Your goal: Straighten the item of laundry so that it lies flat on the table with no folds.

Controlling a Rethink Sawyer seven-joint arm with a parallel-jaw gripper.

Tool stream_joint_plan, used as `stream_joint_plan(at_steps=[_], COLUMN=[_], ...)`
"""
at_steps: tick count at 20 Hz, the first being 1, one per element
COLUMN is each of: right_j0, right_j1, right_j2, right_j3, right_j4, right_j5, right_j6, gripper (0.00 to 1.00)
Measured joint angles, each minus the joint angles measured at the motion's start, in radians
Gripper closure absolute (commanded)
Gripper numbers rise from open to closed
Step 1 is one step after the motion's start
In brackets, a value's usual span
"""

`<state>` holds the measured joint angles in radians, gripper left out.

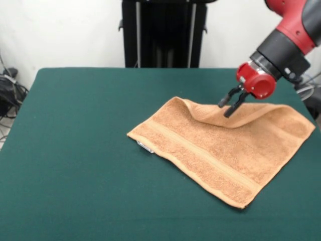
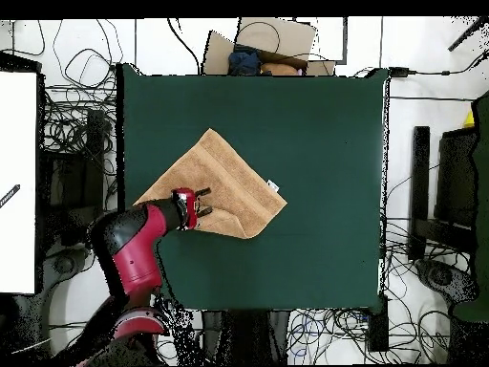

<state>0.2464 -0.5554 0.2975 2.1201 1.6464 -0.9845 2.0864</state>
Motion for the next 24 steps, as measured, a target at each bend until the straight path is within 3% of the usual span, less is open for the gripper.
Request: stream_joint_plan(at_steps=[17,24], right_j0=[0.014,0.015], right_j1=[0.111,0.149], right_j2=[-0.06,-0.071], right_j3=[-0.126,-0.156], right_j4=[-0.129,-0.141], right_j5=[-0.006,-0.006], right_j6=[0.0,0.0], gripper=[0.0,0.0])
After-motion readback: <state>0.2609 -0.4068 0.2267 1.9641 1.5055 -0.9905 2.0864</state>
